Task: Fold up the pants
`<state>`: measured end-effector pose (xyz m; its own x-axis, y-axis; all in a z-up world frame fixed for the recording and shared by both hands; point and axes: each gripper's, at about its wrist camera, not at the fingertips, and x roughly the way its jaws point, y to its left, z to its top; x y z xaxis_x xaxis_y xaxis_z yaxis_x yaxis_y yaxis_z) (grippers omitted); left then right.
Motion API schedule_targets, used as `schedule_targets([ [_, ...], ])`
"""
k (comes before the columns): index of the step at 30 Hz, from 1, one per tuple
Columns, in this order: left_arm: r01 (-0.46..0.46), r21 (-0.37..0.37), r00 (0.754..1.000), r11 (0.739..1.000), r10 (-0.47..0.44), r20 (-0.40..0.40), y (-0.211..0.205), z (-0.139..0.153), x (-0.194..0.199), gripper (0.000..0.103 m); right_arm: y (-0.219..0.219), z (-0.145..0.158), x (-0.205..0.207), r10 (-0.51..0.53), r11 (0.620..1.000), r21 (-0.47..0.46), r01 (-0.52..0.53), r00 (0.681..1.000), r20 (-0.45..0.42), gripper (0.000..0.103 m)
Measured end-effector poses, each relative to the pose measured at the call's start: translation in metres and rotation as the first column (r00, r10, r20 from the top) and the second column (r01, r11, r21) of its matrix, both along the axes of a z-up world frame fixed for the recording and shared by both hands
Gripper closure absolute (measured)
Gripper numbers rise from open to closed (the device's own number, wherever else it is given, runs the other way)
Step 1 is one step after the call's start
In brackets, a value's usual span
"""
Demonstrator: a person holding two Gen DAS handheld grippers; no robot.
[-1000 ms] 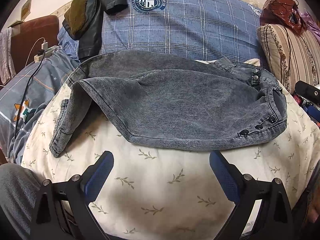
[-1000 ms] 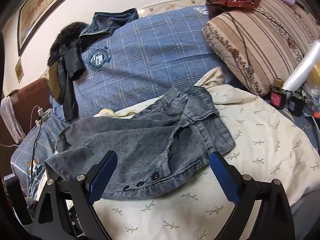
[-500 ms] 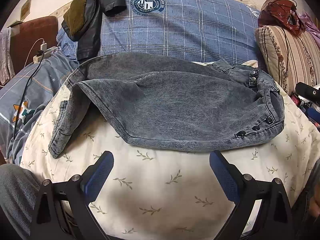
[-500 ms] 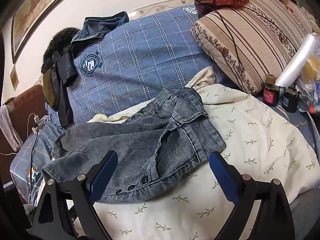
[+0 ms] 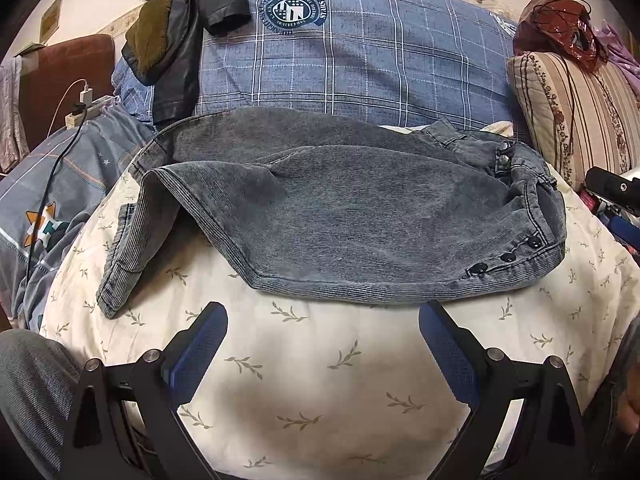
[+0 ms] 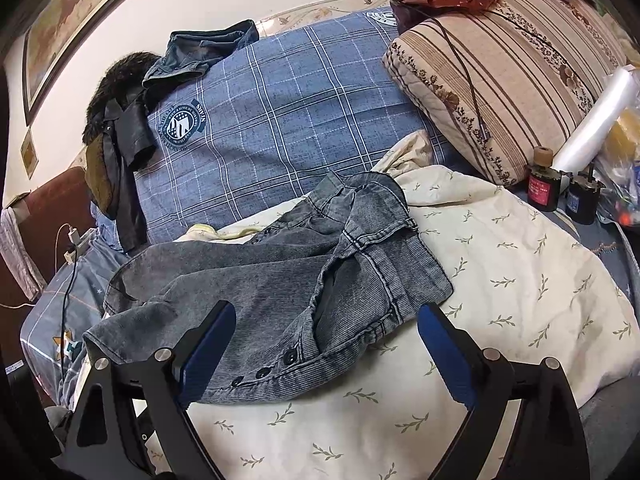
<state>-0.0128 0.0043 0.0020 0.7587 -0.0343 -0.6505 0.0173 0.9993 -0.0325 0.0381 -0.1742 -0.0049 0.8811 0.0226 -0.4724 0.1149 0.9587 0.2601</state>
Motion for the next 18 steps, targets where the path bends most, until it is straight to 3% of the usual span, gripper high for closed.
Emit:
schedule_targets([
  [8, 0.097, -0.026, 0.995, 0.995, -0.097, -0.002, -0.012, 0.019, 0.001, 0.006, -0.027, 0.026, 0.010, 0.020, 0.998, 0.052, -0.020, 1.000, 0.001, 0.010],
  [12, 0.185, -0.033, 0.983, 0.982, -0.185, 0.005, -0.033, 0.035, 0.014, 0.006, -0.055, 0.051, 0.058, 0.078, 0.996, 0.059, -0.072, 0.992, -0.104, 0.010],
  [15, 0.282, -0.014, 0.959, 0.959, -0.282, -0.009, -0.060, 0.037, 0.030, 0.006, -0.073, 0.043, 0.090, 0.092, 0.995, 0.047, -0.085, 0.980, -0.174, 0.010],
  [18, 0.382, 0.019, 0.924, 0.924, -0.381, -0.029, -0.089, 0.028, 0.040, 0.006, -0.095, 0.012, 0.103, 0.054, 0.997, 0.061, -0.041, 0.971, -0.233, 0.010],
])
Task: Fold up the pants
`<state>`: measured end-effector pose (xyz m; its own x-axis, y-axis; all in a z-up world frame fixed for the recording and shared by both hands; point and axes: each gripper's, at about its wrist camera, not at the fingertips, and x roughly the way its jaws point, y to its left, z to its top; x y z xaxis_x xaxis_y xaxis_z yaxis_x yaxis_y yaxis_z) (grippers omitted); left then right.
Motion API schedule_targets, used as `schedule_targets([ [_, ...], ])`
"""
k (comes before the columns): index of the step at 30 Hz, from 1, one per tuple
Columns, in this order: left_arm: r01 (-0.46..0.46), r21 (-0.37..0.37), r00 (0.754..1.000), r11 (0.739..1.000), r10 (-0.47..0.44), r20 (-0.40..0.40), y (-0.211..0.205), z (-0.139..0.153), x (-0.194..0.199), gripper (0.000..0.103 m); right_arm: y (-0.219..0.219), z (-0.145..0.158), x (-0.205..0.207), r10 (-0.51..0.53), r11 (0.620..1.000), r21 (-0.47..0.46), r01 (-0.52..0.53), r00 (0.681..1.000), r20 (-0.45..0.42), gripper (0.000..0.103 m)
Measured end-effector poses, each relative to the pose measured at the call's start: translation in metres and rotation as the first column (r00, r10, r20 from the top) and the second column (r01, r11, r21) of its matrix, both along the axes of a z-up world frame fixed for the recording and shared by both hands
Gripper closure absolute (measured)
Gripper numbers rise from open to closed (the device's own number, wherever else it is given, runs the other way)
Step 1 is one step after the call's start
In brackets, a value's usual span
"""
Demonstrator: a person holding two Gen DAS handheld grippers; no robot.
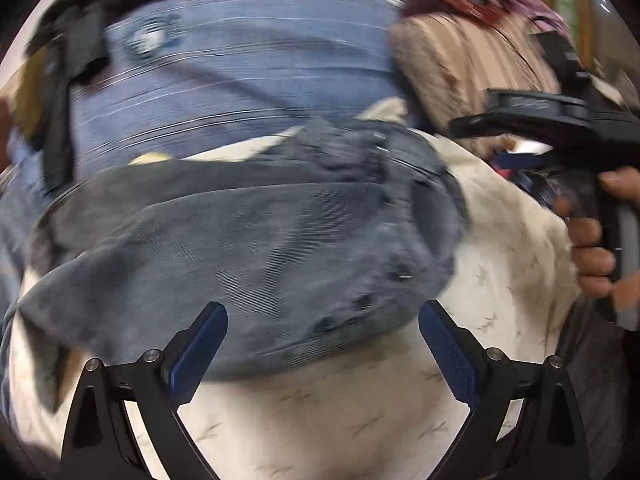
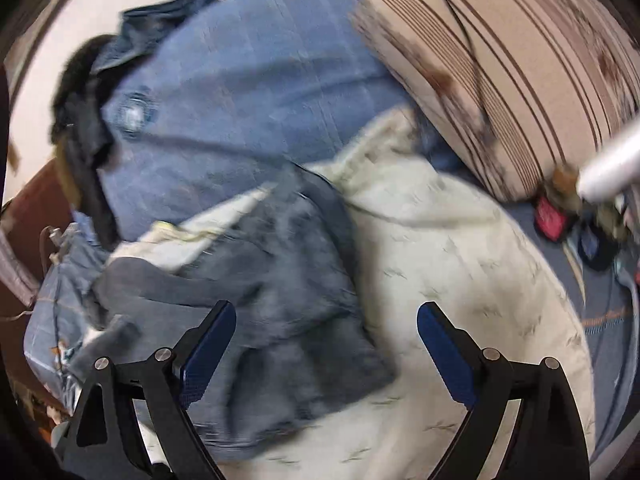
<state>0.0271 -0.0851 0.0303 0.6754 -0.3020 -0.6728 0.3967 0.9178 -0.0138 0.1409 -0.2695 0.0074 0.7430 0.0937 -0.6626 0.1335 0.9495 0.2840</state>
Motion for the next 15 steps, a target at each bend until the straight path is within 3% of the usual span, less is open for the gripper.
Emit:
schedule_targets([
  [6, 0.146, 0.110, 0.988, 0.983, -0.151, 0.033, -0.049, -0.020, 0.020, 0.008, -0.025, -0.064, 0.035, 0.075, 0.979, 0.202, -0.027, 0.969, -0.236, 0.012],
  [8, 0.143, 0.183, 0.988, 0.973, -0.152, 0.040, -0.064, -0.030, 0.033, 0.039, -0.023, -0.069, 0.036, 0.065, 0.983, 0.181, -0.019, 0.964, -0.256, 0.017],
  [9, 0.153, 0.205, 0.988, 0.967, -0.157, 0.006, -0.069, -0.036, 0.040, 0.066, -0.017, -0.066, 0.034, 0.087, 0.985, 0.166, -0.047, 0.965, -0.247, 0.035],
  [10, 0.157, 0.206, 0.988, 0.966, -0.152, -0.040, -0.069, -0.040, 0.048, 0.069, -0.012, -0.066, 0.033, 0.131, 0.978, 0.191, -0.085, 0.960, -0.246, 0.056],
  [11, 0.153, 0.181, 0.988, 0.972, -0.146, -0.052, -0.066, -0.040, 0.052, 0.070, -0.008, -0.069, 0.032, 0.164, 0.970, 0.215, -0.110, 0.955, -0.249, 0.067],
  [12, 0.146, 0.137, 0.989, 0.980, -0.140, -0.056, -0.061, -0.038, 0.054, 0.072, -0.003, -0.071, 0.032, 0.195, 0.965, 0.225, -0.137, 0.945, -0.261, 0.088],
  [13, 0.147, 0.091, 0.988, 0.985, -0.141, -0.070, -0.054, -0.035, 0.056, 0.074, 0.001, -0.073, 0.032, 0.205, 0.967, 0.208, -0.150, 0.939, -0.276, 0.100],
  [15, 0.149, 0.038, 0.985, 0.988, -0.144, -0.097, -0.046, -0.031, 0.060, 0.078, 0.005, -0.069, 0.028, 0.192, 0.973, 0.179, -0.148, 0.945, -0.265, 0.101],
])
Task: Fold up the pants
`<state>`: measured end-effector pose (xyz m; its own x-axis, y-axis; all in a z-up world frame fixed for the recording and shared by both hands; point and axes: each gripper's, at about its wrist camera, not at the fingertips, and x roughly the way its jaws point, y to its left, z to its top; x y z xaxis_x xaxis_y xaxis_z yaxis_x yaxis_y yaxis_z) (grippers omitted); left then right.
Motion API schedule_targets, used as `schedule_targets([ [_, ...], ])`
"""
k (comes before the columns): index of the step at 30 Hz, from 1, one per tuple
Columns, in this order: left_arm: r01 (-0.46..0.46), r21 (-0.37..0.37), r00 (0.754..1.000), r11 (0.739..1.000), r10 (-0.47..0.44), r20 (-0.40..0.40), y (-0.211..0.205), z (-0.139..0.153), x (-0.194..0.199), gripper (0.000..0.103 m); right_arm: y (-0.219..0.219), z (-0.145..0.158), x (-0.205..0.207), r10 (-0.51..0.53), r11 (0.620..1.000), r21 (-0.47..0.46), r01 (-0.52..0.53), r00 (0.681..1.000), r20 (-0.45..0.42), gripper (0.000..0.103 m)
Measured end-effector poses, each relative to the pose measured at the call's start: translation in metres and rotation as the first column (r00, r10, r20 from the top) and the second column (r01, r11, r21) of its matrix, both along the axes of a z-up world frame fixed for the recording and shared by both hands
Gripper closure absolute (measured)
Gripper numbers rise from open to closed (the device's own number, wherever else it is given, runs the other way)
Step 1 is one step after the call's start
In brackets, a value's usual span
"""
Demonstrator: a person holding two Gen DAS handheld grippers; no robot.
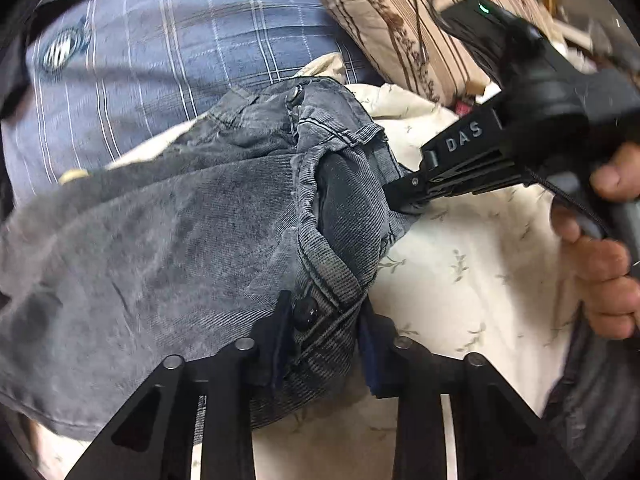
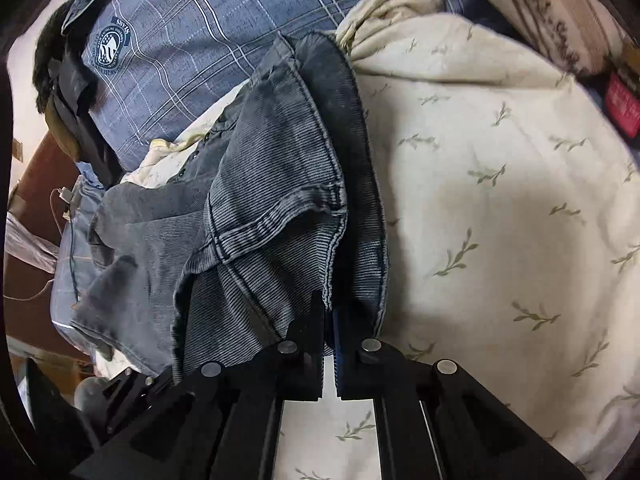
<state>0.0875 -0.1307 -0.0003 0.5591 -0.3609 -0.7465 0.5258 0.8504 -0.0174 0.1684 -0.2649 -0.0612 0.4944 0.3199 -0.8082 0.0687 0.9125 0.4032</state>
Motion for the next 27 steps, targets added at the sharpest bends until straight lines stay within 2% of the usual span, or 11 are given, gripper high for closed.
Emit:
schedule_targets([
  [5, -0.012, -0.126, 0.997, 0.992, 0.002, -0.078, 0.027, 0.021, 0.008, 0.085, -0.014, 0.047, -0.035, -0.048, 0.998, 0.041, 0.042, 0.986, 0.158, 0.101],
  [9, 0.122, -0.228, 0.987, 0.966, -0.143, -0.077, 0.030, 0.048, -0.018, 0.084, -0.030, 0.084, -0.091, -0.122, 0.991, -0.022, 0.131, 0.961, 0.247, 0.101],
  [11, 0.178, -0.230, 0.973, 0.957, -0.207, -0.107, 0.021, 0.046, -0.025, 0.083, -0.027, 0.085, -0.103, -0.141, 0.977, -0.128, 0.171, 0.966, 0.216, 0.101],
  [13, 0.182, -0.173, 0.969, 0.968, -0.206, -0.135, 0.012, 0.030, -0.024, 0.079, -0.020, 0.068, -0.097, -0.130, 0.948, -0.276, 0.155, 0.986, 0.109, 0.098],
  [15, 0.154, -0.155, 0.961, 0.976, -0.185, -0.208, 0.011, 0.011, -0.017, 0.077, -0.019, 0.052, -0.085, -0.178, 0.934, -0.307, 0.182, 0.983, 0.039, 0.090],
  [17, 0.115, -0.192, 0.955, 0.975, -0.162, -0.248, 0.023, 0.010, -0.012, 0.076, -0.016, 0.052, -0.087, -0.189, 0.926, -0.328, 0.189, 0.981, 0.031, 0.076],
  [19, 0.105, -0.246, 0.963, 0.964, -0.160, -0.216, 0.043, 0.028, -0.021, 0.064, -0.006, 0.073, -0.099, -0.197, 0.921, -0.314, 0.230, 0.971, 0.132, 0.030],
  [20, 0.092, -0.266, 0.970, 0.959, -0.147, -0.194, 0.058, 0.038, -0.023, 0.058, -0.001, 0.084, -0.102, -0.188, 0.925, -0.298, 0.237, 0.965, 0.184, 0.026],
  [22, 0.028, -0.314, 0.984, 0.949, -0.081, -0.158, 0.097, 0.056, -0.034, 0.036, 0.021, 0.110, -0.111, -0.125, 0.948, -0.250, 0.199, 0.952, 0.281, 0.026],
  [24, -0.059, -0.386, 0.989, 0.921, 0.001, -0.150, 0.146, 0.071, -0.035, 0.033, 0.046, 0.123, -0.109, -0.048, 0.975, -0.191, 0.116, 0.944, 0.327, 0.026],
  [27, -0.228, -0.465, 0.970, 0.855, 0.159, -0.185, 0.232, 0.085, -0.047, 0.033, 0.096, 0.121, -0.096, 0.116, 0.993, -0.076, -0.095, 0.930, 0.348, 0.026],
])
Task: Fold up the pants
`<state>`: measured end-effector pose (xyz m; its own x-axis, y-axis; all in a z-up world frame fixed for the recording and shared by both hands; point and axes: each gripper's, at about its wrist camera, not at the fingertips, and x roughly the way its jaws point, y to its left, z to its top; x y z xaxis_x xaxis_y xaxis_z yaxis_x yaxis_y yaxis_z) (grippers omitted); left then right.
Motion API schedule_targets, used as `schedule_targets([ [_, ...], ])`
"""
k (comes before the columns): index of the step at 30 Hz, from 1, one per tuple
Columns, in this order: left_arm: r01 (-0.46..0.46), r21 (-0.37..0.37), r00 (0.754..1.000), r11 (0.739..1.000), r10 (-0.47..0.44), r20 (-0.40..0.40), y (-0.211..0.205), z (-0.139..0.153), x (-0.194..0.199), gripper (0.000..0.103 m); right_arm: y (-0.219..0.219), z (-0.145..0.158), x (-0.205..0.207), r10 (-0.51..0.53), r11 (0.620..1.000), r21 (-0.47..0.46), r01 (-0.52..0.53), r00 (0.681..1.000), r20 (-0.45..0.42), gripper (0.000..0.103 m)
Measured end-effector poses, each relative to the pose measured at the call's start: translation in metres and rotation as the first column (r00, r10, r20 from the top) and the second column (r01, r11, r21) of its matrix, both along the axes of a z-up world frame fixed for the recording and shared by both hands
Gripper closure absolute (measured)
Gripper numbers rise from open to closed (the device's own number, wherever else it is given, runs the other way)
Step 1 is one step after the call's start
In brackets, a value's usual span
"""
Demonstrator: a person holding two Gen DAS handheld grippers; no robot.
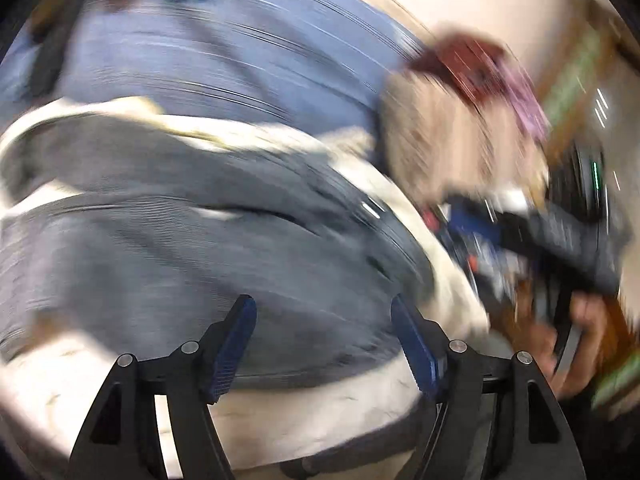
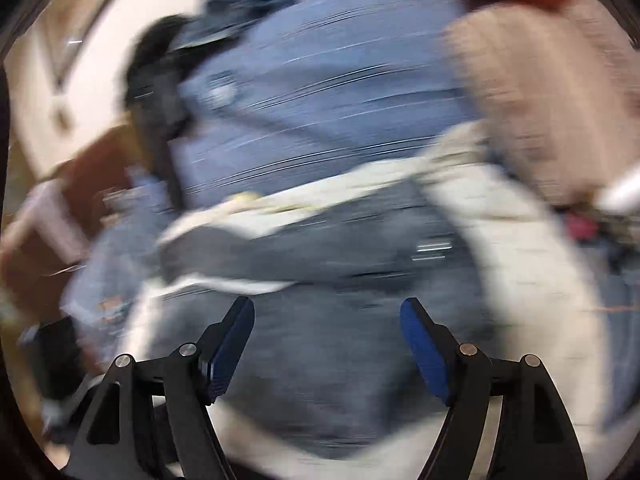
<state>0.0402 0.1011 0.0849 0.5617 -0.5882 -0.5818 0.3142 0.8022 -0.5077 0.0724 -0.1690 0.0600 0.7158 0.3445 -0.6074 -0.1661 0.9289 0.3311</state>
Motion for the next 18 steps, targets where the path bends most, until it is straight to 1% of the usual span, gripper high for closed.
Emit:
schedule_targets([
  [1, -0.067, -0.024, 0.998, 0.997, 0.067, -0.008, 0.029, 0.003, -0.003, 0.033, 0.021, -0.007, 0.005, 0.089, 0.995, 0.037, -0.089, 0.996, 0.005, 0.026],
  [2, -0.141, -0.049, 0.990, 0.989, 0.140, -0.019, 0.061, 0.006, -0.004, 0.032, 0.038, -0.014, 0.007, 0.151, 0.987, 0.056, -0.151, 0.989, 0.008, 0.026],
  [3, -0.211, -0.060, 0.977, 0.976, 0.210, -0.031, 0.091, 0.007, -0.005, 0.032, 0.061, -0.023, 0.009, 0.212, 0.975, 0.067, -0.212, 0.977, 0.004, 0.026],
  [4, -0.274, -0.051, 0.961, 0.960, 0.272, -0.039, 0.117, 0.007, -0.004, 0.032, 0.082, -0.033, 0.015, 0.262, 0.963, 0.071, -0.260, 0.965, -0.010, 0.026],
  [5, -0.325, -0.036, 0.945, 0.945, 0.323, -0.048, 0.137, 0.006, -0.003, 0.032, 0.106, -0.043, 0.017, 0.318, 0.947, 0.064, -0.316, 0.948, -0.031, 0.026],
  [6, -0.390, -0.012, 0.919, 0.921, 0.389, -0.068, 0.159, 0.003, 0.002, 0.032, 0.133, -0.056, 0.019, 0.377, 0.926, 0.038, -0.376, 0.925, -0.053, 0.026],
  [7, -0.449, 0.021, 0.887, 0.893, 0.448, -0.107, 0.182, -0.004, 0.011, 0.032, 0.155, -0.068, 0.023, 0.417, 0.908, -0.001, -0.418, 0.906, -0.068, 0.026],
  [9, -0.488, 0.053, 0.850, 0.871, 0.489, -0.197, 0.211, -0.022, 0.027, 0.033, 0.195, -0.089, 0.023, 0.484, 0.867, -0.088, -0.491, 0.870, -0.094, 0.026],
  [10, -0.503, 0.085, 0.822, 0.860, 0.507, -0.261, 0.225, -0.035, 0.041, 0.033, 0.214, -0.099, 0.023, 0.509, 0.845, -0.129, -0.520, 0.854, -0.110, 0.027],
  [11, -0.516, 0.123, 0.788, 0.848, 0.525, -0.320, 0.235, -0.048, 0.051, 0.034, 0.225, -0.107, 0.024, 0.519, 0.832, -0.151, -0.533, 0.846, -0.123, 0.027],
  [12, -0.514, 0.142, 0.769, 0.846, 0.527, -0.362, 0.239, -0.056, 0.056, 0.034, 0.238, -0.115, 0.026, 0.520, 0.826, -0.167, -0.538, 0.842, -0.140, 0.027],
  [13, -0.510, 0.161, 0.743, 0.845, 0.527, -0.412, 0.244, -0.068, 0.062, 0.041, 0.246, -0.120, 0.028, 0.512, 0.827, -0.180, -0.532, 0.846, -0.149, 0.027],
  [14, -0.518, 0.169, 0.724, 0.838, 0.535, -0.436, 0.242, -0.072, 0.065, 0.046, 0.253, -0.126, 0.030, 0.500, 0.831, -0.193, -0.522, 0.852, -0.154, 0.027],
  [15, -0.530, 0.168, 0.717, 0.831, 0.545, -0.436, 0.244, -0.072, 0.064, 0.048, 0.260, -0.133, 0.031, 0.496, 0.829, -0.205, -0.521, 0.853, -0.163, 0.031],
  [16, -0.529, 0.152, 0.733, 0.835, 0.540, -0.414, 0.241, -0.067, 0.064, 0.048, 0.259, -0.136, 0.033, 0.496, 0.827, -0.208, -0.523, 0.851, -0.170, 0.051],
  [17, -0.522, 0.156, 0.742, 0.839, 0.537, -0.401, 0.236, -0.066, 0.068, 0.048, 0.262, -0.141, 0.034, 0.491, 0.829, -0.204, -0.521, 0.852, -0.181, 0.064],
  [18, -0.497, 0.196, 0.750, 0.846, 0.532, -0.393, 0.228, -0.066, 0.067, 0.050, 0.264, -0.145, 0.037, 0.486, 0.832, -0.197, -0.519, 0.852, -0.195, 0.084],
])
